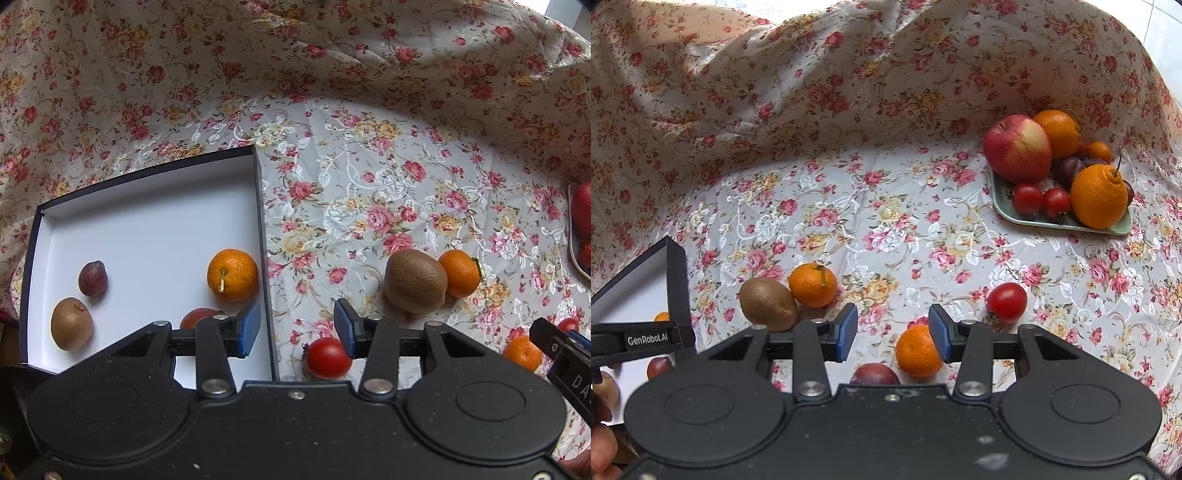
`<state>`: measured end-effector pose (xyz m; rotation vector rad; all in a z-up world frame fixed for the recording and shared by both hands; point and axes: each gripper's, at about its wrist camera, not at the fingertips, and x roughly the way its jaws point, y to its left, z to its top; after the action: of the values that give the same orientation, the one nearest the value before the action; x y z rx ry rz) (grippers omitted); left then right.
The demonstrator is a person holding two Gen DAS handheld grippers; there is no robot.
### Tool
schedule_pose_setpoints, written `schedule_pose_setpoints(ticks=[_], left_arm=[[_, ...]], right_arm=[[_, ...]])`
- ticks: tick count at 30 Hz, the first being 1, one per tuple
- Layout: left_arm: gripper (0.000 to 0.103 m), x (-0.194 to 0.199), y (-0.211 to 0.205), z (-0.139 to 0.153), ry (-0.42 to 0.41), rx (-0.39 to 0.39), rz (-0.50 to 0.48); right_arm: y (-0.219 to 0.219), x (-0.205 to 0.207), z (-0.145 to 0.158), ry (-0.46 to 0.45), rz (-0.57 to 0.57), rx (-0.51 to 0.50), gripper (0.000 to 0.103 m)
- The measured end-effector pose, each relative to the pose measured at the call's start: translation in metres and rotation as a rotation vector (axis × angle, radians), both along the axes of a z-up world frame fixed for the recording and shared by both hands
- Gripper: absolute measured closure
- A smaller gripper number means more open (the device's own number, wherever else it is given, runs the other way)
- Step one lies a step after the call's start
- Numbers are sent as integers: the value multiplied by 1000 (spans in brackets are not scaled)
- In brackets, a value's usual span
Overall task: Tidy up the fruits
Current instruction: 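Withdraw both open tools from the box toward the remaining fruit, then move the left tool toward a brown kiwi while the right tool approaches a red cherry tomato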
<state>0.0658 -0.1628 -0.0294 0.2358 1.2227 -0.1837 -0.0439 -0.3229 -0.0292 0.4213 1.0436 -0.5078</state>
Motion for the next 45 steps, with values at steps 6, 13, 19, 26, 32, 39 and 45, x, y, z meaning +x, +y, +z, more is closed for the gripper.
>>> schedule_pose_setpoints(ticks=[6,13,19,26,32,39,45], left_arm=[[50,-10,-25,-6,5,9,-46],[50,-15,-38,-8,2,-8,-76],[50,-17,-47,-11,13,-42,-98],[49,-16,-53,-18,39,-64,-111],[49,-15,-55,-24,64,-80,-118],[49,-14,-58,-31,88,-91,-110],[49,-13,-59,-34,82,-104,-98]], right_arm=[[-24,-19,-2,15,-50,3,57],[-47,-37,-7,28,-106,32,57],[-63,-47,-13,46,-150,44,57],[-86,-57,-23,59,-248,98,57],[-94,-60,-26,58,-307,150,57],[-95,-58,-29,65,-312,161,57],[-95,-57,-30,60,-312,179,57]])
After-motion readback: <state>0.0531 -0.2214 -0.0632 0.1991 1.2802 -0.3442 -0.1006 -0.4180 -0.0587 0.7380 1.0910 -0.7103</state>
